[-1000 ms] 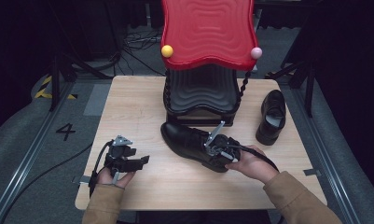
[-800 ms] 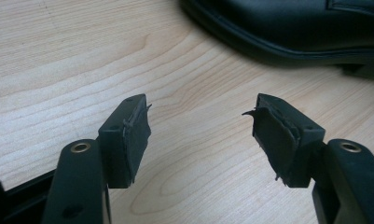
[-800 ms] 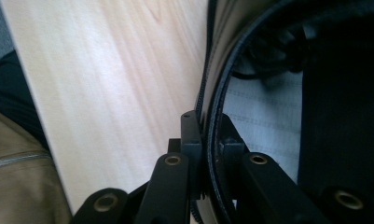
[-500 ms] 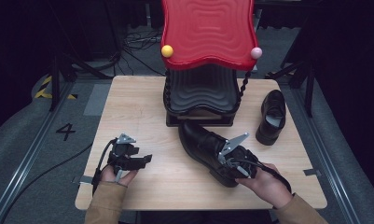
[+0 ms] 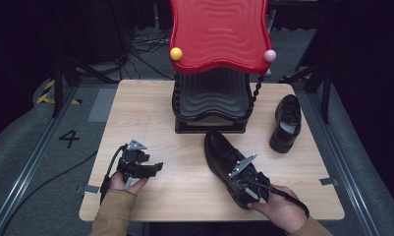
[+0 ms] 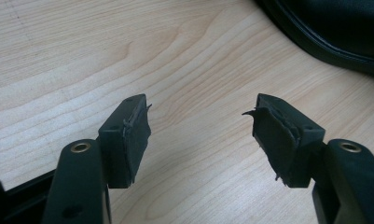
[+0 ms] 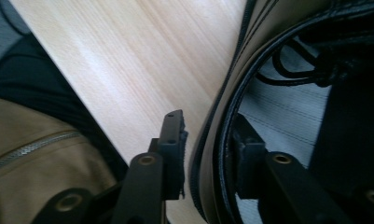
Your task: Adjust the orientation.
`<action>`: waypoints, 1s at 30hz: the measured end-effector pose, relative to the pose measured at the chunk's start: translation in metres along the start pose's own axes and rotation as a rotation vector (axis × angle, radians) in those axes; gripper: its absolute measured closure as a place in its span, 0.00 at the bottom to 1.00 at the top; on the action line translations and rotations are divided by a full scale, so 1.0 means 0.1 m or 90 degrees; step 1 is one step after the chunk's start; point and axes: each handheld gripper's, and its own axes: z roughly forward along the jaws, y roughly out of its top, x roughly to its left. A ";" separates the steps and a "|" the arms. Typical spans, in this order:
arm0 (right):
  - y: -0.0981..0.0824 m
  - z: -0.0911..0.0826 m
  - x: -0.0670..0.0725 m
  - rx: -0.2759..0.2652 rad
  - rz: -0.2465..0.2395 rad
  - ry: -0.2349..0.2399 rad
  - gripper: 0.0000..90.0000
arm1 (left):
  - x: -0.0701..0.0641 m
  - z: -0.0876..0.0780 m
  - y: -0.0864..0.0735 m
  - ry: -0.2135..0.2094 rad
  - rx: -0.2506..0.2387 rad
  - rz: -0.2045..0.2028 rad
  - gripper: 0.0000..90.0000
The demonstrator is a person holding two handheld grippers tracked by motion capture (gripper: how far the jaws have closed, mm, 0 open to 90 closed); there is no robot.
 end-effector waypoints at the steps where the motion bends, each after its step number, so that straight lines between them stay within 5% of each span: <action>1: 0.00 -0.01 -0.02 -0.004 0.002 0.006 0.76 | 0.00 0.00 0.00 0.000 0.000 0.001 0.41; 7: -0.03 -0.13 -0.15 -0.045 0.009 0.026 0.60 | 0.01 0.02 0.01 -0.001 -0.002 0.000 0.40; 17: -0.13 -0.44 -0.32 -0.119 0.006 0.072 0.58 | 0.01 0.03 0.06 0.005 -0.009 0.003 0.41; 20: -0.20 -0.60 -0.43 -0.175 0.025 0.086 0.56 | 0.00 0.04 0.07 0.001 -0.009 0.001 0.41; 26: -0.30 -0.73 -0.62 -0.252 0.078 0.067 0.55 | 0.00 0.03 0.07 0.006 -0.008 0.002 0.41; 30: -0.36 -0.78 -0.79 -0.310 0.123 0.020 0.54 | 0.00 0.04 0.06 0.008 -0.008 0.002 0.41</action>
